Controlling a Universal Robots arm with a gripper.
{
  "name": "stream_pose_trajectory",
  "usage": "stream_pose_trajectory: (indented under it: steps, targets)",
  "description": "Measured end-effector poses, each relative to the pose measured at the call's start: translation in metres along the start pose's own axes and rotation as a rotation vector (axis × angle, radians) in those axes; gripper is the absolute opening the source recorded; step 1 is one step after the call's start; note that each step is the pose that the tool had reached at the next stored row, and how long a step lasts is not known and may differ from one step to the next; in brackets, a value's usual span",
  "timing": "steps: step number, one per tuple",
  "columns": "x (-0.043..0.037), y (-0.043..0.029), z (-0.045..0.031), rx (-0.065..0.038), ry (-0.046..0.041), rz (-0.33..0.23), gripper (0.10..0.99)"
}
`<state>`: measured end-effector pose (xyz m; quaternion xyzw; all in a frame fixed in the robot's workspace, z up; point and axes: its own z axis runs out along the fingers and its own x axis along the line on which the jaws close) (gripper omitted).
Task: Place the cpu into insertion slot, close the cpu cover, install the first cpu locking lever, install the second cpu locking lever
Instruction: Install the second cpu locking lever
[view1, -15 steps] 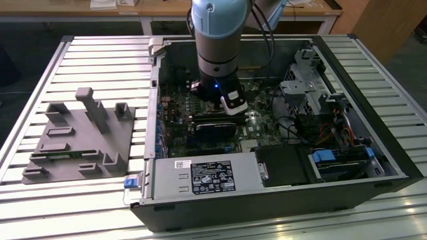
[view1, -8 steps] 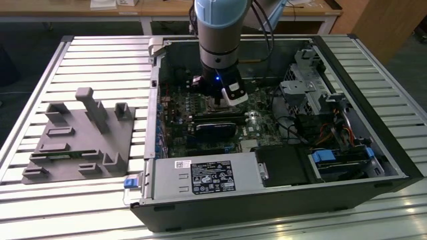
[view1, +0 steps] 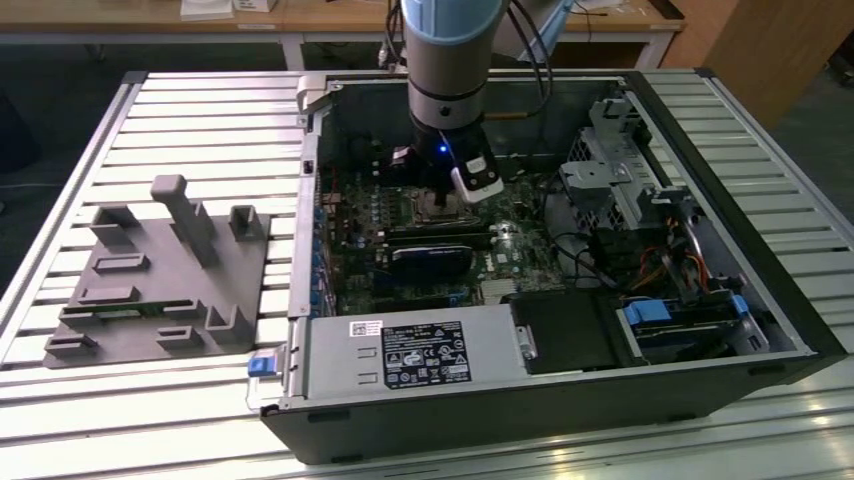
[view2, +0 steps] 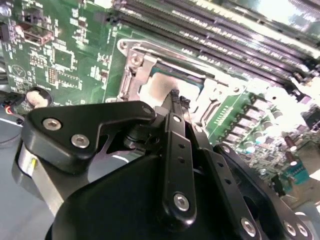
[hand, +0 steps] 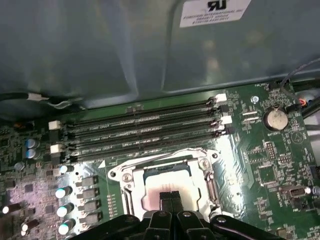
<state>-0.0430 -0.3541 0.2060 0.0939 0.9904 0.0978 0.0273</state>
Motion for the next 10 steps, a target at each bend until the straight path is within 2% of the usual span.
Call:
stream_pose_trajectory:
  steps: [3, 10]
  targets:
    - [-0.0024, 0.003, 0.0007, 0.004, 0.0024, 0.0, 0.106]
    - [-0.0031, 0.0033, 0.0008, 0.005, 0.0032, 0.001, 0.106]
